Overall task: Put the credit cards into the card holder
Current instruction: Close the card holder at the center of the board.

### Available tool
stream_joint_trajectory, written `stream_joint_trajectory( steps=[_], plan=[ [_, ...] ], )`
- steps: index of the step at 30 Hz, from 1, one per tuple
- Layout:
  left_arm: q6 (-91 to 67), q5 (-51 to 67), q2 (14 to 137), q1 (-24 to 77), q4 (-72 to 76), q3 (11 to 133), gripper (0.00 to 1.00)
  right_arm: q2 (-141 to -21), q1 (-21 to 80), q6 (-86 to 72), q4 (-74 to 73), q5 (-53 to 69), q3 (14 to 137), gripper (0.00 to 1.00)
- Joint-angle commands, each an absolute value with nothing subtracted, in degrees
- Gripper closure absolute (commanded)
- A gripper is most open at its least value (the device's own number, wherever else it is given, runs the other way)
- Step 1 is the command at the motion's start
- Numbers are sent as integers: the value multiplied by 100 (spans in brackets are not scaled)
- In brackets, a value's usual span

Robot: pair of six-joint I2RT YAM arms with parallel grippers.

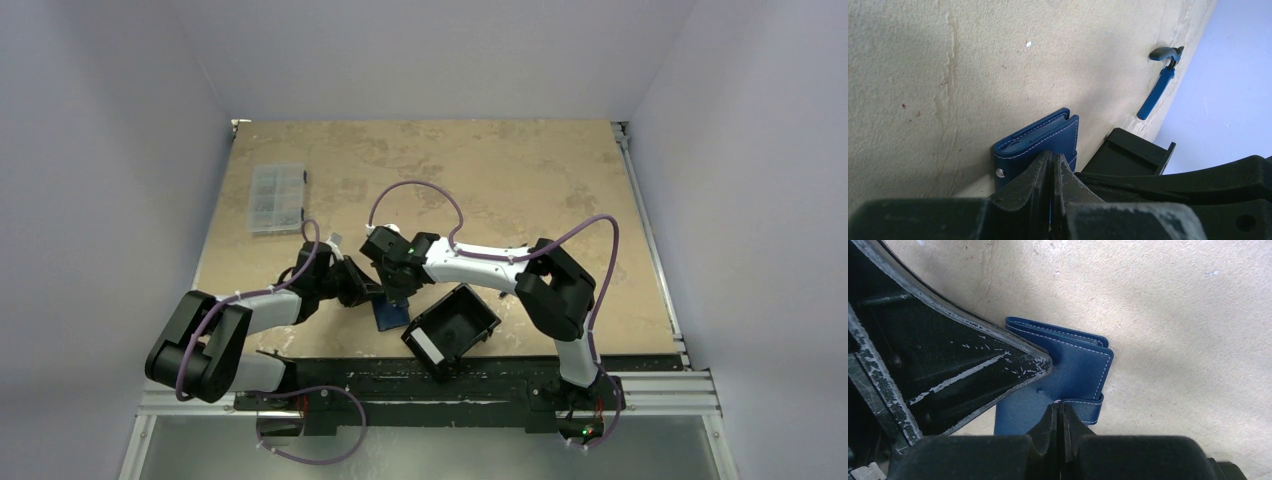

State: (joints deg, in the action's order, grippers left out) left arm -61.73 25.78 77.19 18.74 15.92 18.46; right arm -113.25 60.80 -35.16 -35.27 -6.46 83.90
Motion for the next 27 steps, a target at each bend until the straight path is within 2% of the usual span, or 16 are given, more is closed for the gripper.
stream_joint_trajectory(
  steps=[1,27],
  plan=[
    [-5985,2590,7793,1811,1738,1809,95,-11364,6076,-3544,-3625,-1015,8449,100],
    [-6056,2584,7813,1811,1826,1737,95,-11417,6122,-3727,-2884,-415,7856,100]
  ],
)
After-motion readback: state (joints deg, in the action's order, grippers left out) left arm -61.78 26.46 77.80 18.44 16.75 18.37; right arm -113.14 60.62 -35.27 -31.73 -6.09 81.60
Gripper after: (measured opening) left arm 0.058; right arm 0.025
